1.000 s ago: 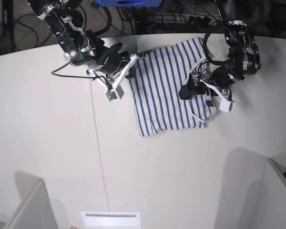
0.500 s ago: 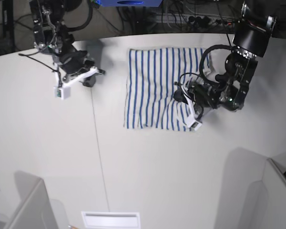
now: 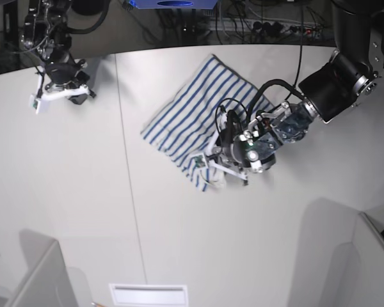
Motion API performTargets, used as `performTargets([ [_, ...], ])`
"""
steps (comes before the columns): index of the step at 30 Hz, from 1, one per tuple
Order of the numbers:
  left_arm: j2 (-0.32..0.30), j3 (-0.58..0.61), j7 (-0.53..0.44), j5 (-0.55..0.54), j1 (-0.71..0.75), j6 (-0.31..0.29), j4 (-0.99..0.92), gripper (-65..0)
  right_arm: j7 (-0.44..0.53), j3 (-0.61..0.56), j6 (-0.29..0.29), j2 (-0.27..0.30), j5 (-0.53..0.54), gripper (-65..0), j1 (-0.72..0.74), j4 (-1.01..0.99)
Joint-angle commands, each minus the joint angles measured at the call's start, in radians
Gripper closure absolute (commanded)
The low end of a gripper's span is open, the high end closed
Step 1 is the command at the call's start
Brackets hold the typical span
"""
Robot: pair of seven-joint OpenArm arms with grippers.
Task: Fold the T-shirt properly
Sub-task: 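Grasp the shirt with the left gripper and rotate it flat into a square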
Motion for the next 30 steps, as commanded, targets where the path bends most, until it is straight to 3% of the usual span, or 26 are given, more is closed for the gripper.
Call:
performTargets([
  [1,0.026,0.001,-0.008,0.046,-0.019,-0.033,0.015,0.0,0.019,0.022,0.006,0.005,-0.005,0.0,-0.008,0.015],
  [5,0.1,0.0,-0.057,0.327,-0.014,-0.201,0.011,0.0,0.02,0.042,0.006,-0.03,-0.005,0.0,-0.018,0.015],
  [8,0.125,0.001,-0.117,0.454,-0.014,-0.3,0.009,0.0,0.02,0.048,0.006,-0.052,-0.005,0.0,-0.031,0.015],
  [15,0.217,0.0,-0.234,0.523,-0.073,-0.3,-0.239,0.0,0.02,0.053,0.006,-0.081,-0.005,0.0,-0.036,0.015],
  [20,0.237,0.006,-0.37,0.523,-0.102,-0.3,-0.351,0.0,0.02,0.051,0.006,-0.081,-0.005,0.0,-0.038,0.015],
  [30,0.28,0.007,-0.39,0.525,-0.142,-0.3,-0.387,0.0,0.02,0.047,0.006,-0.081,-0.006,0.0,-0.015,0.013],
])
